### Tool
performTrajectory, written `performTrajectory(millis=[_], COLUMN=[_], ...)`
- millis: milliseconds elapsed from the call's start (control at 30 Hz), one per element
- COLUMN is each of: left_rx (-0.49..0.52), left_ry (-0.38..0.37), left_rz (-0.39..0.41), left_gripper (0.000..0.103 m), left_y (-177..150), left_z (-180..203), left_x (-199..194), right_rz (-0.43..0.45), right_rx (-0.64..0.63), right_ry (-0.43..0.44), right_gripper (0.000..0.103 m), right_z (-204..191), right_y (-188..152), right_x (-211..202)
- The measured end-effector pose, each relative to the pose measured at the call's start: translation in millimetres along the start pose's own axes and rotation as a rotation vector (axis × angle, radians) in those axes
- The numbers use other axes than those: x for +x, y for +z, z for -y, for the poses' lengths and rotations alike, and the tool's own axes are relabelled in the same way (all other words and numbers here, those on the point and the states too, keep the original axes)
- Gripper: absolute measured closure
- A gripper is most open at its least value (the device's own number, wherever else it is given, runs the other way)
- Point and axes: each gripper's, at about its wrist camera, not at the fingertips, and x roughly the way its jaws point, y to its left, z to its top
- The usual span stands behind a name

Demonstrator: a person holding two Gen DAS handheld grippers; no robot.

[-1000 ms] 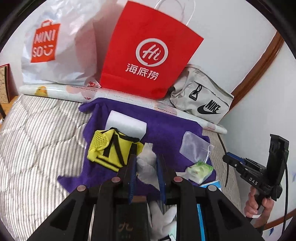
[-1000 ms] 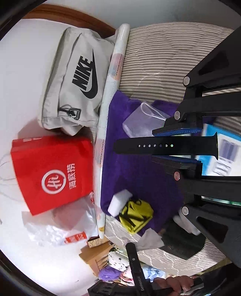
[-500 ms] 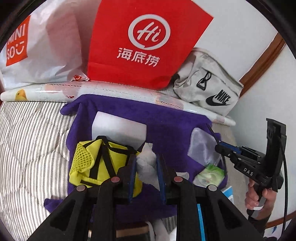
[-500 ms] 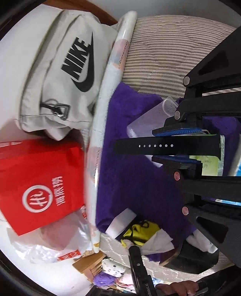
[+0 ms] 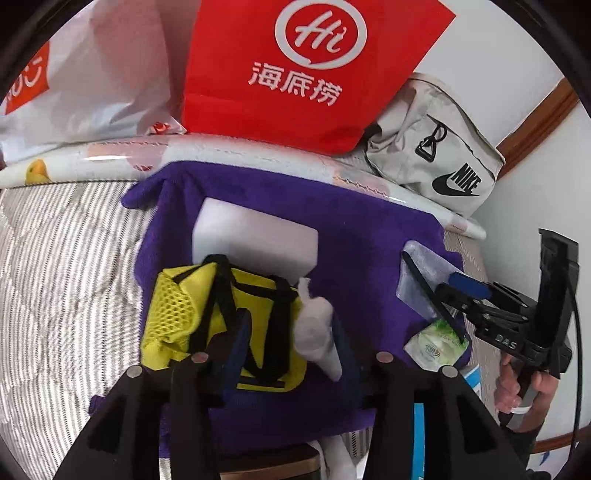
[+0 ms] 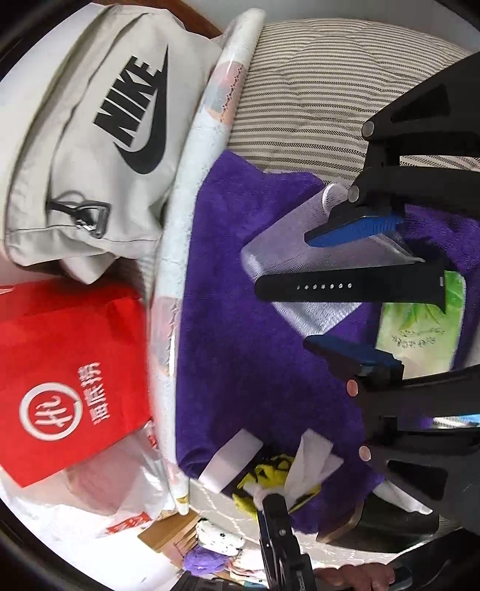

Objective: Organize soft objects
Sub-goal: 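Release the tissue onto the towel with the left tool while the right tool releases the strap, then move both tools back to the pile beside the green tin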

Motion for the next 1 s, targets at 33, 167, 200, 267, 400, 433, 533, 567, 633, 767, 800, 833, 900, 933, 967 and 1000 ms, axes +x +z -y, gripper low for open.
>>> performTrajectory(millis=[33,167,200,267,400,433,533,567,633,767,800,833,900,933,967,1000], left_rx=[0.0,0.001,0.004,0.014,0.047,0.055,0.079,0.089,0.109,0.119,0.115,0.112,0.099,0.101,0.108,0.114], left_ry=[0.001,0.007,0.013,0.015,-0.012,-0.01,0.035,0.038,0.045,0.045,0.044,0.041,0.026,0.019,0.021,0.03], left_rz=[0.0,0.015,0.02,0.049,0.111,0.122,0.195,0.212,0.221,0.194,0.183,0.17,0.136,0.128,0.118,0.113], left_gripper=[0.054,0.053,0.053,0.053,0.053,0.053,0.053,0.053,0.053,0.053,0.053,0.053,0.053,0.053,0.053,0.053], left_y=[0,-3,-5,-9,-22,-25,-43,-48,-62,-87,-94,-100,-116,-122,-131,-138], left_z=[0,1,2,4,10,12,21,22,28,32,31,30,27,26,26,27], left_x=[-2,-14,-17,-28,-56,-62,-87,-93,-105,-119,-122,-123,-125,-125,-126,-127], right_rz=[0.002,0.018,0.021,0.046,0.09,0.099,0.116,0.127,0.153,0.186,0.182,0.177,0.157,0.148,0.142,0.139], right_rx=[0.002,0.012,0.016,0.025,0.04,0.039,0.035,0.035,0.03,0.017,0.016,0.015,0.003,-0.006,-0.017,-0.025], right_ry=[0.004,0.002,-0.004,-0.01,0.018,0.027,0.048,0.058,0.074,0.099,0.106,0.11,0.113,0.111,0.106,0.101], right_gripper=[0.052,0.051,0.051,0.051,0.051,0.051,0.051,0.051,0.051,0.051,0.051,0.051,0.051,0.051,0.051,0.051], right_z=[-1,-3,-4,-5,-9,-11,-19,-23,-33,-50,-54,-58,-67,-71,-77,-81], right_y=[0,-5,-6,-9,-22,-27,-40,-46,-59,-85,-90,-96,-110,-116,-126,-133], right_x=[-2,-17,-20,-31,-56,-63,-79,-85,-100,-121,-124,-126,-129,-129,-130,-131])
